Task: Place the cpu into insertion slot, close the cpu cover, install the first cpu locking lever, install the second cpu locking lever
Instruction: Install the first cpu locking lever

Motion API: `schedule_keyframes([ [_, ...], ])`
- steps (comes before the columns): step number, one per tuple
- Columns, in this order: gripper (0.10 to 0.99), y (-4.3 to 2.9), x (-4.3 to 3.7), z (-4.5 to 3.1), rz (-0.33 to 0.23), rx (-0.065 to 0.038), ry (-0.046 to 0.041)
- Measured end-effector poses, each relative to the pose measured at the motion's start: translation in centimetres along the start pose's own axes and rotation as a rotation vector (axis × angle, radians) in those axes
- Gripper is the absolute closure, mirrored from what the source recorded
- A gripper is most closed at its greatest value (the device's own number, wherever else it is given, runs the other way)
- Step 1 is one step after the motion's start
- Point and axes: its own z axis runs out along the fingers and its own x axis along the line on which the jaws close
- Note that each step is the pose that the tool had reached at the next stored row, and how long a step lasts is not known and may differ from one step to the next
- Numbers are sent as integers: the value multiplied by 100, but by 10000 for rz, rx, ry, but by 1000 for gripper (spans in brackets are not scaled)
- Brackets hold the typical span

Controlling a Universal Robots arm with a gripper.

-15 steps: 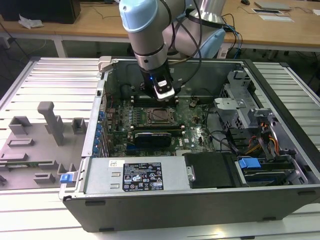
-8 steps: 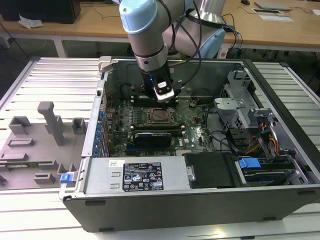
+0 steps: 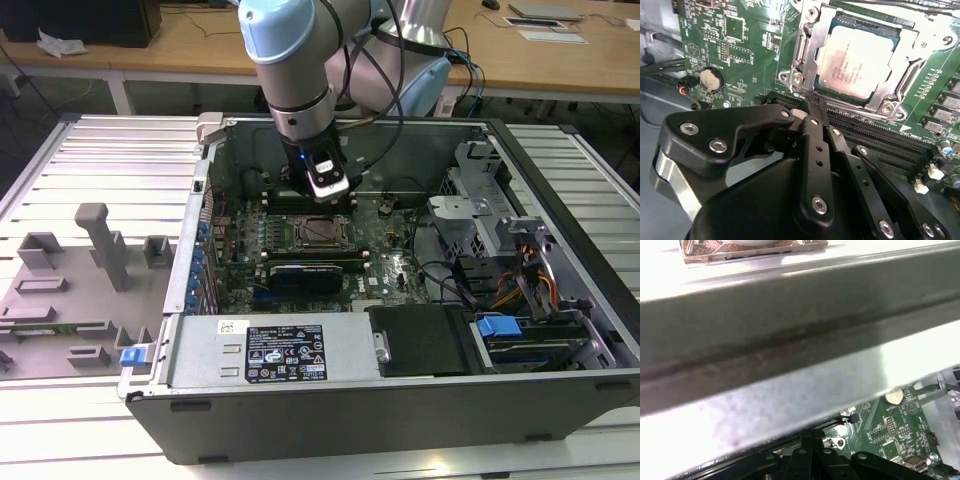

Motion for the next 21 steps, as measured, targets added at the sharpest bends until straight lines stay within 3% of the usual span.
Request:
schedule_keyframes([
  [5, 980, 12, -14, -60, -71, 268, -77],
  [7, 980, 20, -23, -97, -80, 329, -98],
  [9, 980, 28, -32, -136, -86, 375, -113],
  [14, 980, 28, -33, -140, -90, 397, -119],
  [15, 980, 29, -34, -138, -80, 427, -31],
  [16, 980, 31, -40, -135, -53, 509, 225],
  [17, 980, 33, -51, -130, -16, 625, 580],
  [18, 980, 36, -61, -126, 14, 722, 877],
  [19, 980, 36, -63, -124, 28, 761, 998],
  [21, 980, 36, -64, -124, 28, 763, 1003],
])
